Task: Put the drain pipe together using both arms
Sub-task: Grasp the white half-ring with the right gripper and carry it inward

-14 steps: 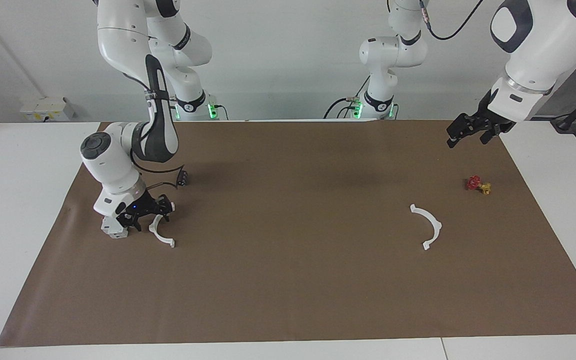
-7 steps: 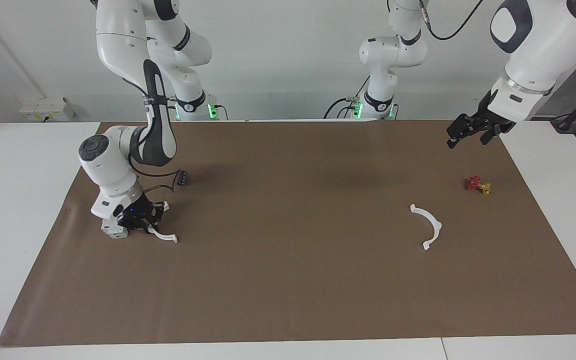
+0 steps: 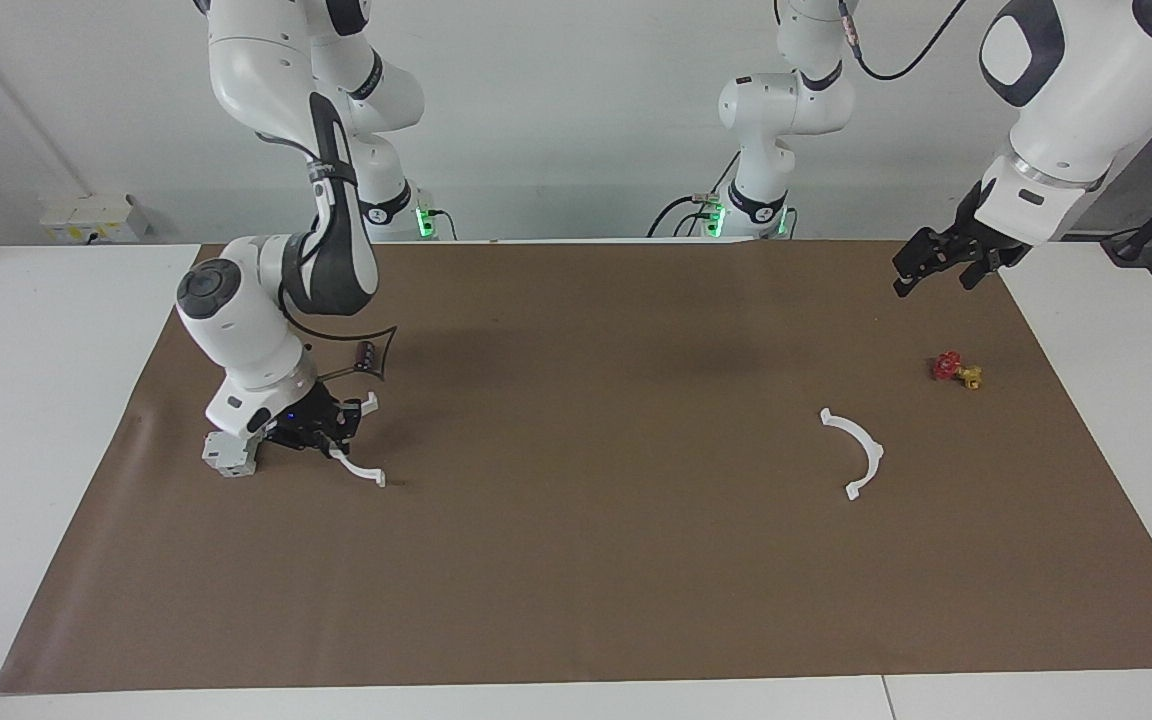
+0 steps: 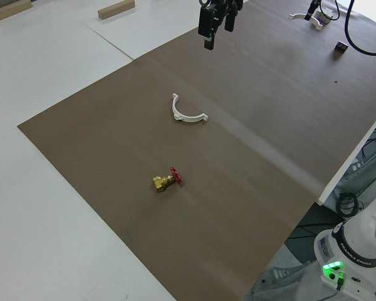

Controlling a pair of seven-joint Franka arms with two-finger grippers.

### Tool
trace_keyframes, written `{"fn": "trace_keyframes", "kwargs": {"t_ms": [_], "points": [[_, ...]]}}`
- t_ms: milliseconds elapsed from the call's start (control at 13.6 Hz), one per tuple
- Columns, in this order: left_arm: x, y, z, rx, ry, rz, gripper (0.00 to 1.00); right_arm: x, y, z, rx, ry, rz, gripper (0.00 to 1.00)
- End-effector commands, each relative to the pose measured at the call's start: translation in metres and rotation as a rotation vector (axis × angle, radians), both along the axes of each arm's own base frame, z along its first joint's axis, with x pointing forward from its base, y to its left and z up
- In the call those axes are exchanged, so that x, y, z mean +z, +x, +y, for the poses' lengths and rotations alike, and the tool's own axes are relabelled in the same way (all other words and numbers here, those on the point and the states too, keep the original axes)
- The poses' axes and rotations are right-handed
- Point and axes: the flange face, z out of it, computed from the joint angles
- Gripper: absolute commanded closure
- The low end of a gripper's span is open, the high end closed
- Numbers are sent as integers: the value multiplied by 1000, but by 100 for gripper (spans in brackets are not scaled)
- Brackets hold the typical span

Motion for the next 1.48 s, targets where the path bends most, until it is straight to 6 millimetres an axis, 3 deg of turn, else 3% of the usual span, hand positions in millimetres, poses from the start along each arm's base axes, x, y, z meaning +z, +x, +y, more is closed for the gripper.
{"fn": "trace_keyframes", "kwargs": {"t_ms": [0, 295, 517, 812, 1181, 1402], "points": [[2, -8, 0, -13, 3, -16, 0, 3, -6, 57, -115, -34, 15, 100], [0, -8, 1, -11, 3, -13, 0, 18, -17, 150, -230, -11, -5, 100], [-4, -9, 0, -12, 2, -22, 0, -4, -33, 224, -201, -23, -11, 100], [-3, -10, 1, -13, 2, -27, 0, -27, -44, 286, -204, -37, -41, 100], [-5, -10, 1, -13, 2, -25, 0, -46, -58, 304, -173, -47, -53, 100], [-6, -10, 1, -13, 2, -25, 0, -54, -62, 303, -164, -42, -61, 100]]}}
